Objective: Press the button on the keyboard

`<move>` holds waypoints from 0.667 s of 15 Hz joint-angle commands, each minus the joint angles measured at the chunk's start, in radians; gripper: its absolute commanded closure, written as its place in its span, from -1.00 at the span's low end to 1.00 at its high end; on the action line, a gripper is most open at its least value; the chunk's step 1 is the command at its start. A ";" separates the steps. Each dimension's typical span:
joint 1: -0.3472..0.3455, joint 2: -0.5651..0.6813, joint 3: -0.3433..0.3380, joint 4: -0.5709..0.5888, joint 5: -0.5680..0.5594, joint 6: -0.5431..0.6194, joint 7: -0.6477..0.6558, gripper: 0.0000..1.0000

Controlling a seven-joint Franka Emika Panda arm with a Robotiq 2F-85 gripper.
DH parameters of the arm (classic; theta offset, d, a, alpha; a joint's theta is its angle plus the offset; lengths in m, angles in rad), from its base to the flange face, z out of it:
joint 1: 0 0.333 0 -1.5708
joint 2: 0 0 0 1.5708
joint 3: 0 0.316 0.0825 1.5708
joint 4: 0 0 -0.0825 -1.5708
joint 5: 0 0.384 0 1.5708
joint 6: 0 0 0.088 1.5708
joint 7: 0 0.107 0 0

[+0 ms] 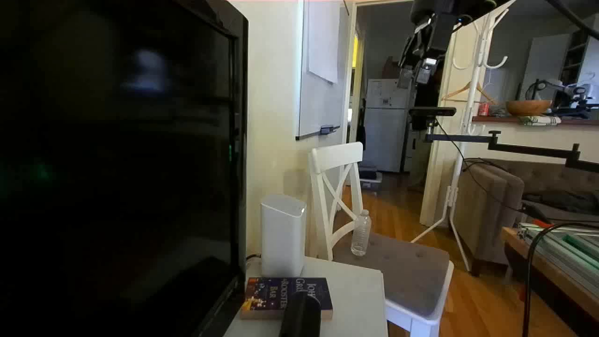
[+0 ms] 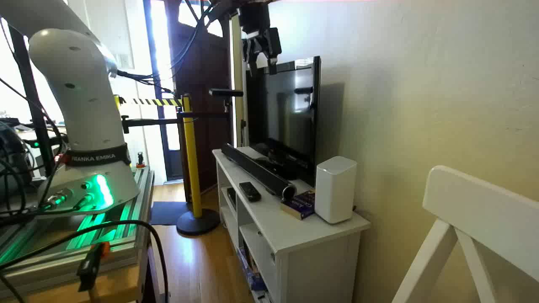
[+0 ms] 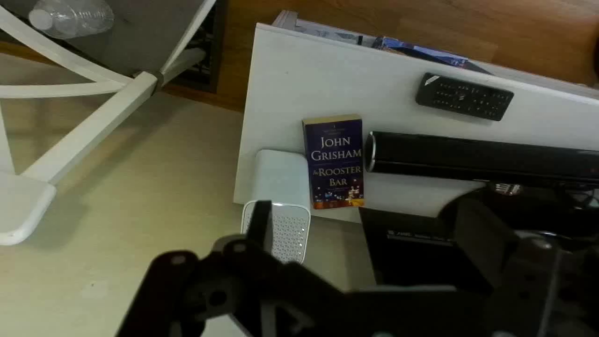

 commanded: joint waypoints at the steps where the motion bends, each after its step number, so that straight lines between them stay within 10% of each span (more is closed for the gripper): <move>1: -0.006 0.001 0.006 0.002 0.004 -0.003 -0.003 -1.00; 10: 0.093 0.138 -0.021 0.093 0.092 0.054 -0.132 -1.00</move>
